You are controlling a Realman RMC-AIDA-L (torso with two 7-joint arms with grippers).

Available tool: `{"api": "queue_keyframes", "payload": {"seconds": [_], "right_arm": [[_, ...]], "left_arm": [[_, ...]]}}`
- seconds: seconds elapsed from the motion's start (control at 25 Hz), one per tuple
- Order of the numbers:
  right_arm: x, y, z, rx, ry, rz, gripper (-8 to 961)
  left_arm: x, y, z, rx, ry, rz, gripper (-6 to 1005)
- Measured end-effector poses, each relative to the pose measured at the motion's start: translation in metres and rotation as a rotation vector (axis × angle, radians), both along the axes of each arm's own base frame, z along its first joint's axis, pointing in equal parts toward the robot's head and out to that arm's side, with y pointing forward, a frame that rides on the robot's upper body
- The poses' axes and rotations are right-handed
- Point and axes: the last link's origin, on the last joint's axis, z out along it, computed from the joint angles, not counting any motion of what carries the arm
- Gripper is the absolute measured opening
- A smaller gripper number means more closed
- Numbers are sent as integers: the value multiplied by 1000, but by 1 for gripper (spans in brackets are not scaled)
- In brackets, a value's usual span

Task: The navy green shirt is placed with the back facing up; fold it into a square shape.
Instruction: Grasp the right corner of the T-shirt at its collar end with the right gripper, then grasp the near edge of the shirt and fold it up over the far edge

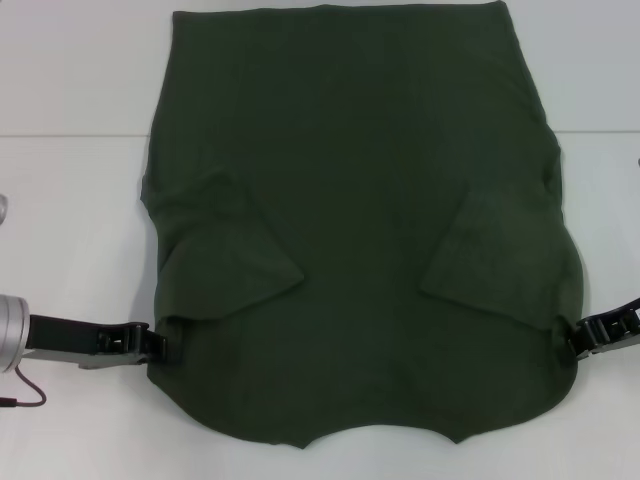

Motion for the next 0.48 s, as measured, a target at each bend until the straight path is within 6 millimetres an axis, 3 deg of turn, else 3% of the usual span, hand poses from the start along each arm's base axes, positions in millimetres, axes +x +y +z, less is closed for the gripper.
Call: {"api": "queue_keyframes", "payload": {"seconds": [0.24, 0.48], "right_arm": [[-1, -4, 1, -35, 5, 18, 60], [1, -18, 16, -125, 30, 35, 58]], "left_arm": [[5, -5, 2, -33, -46, -23, 38], [10, -22, 5, -130, -107, -31, 39]]}}
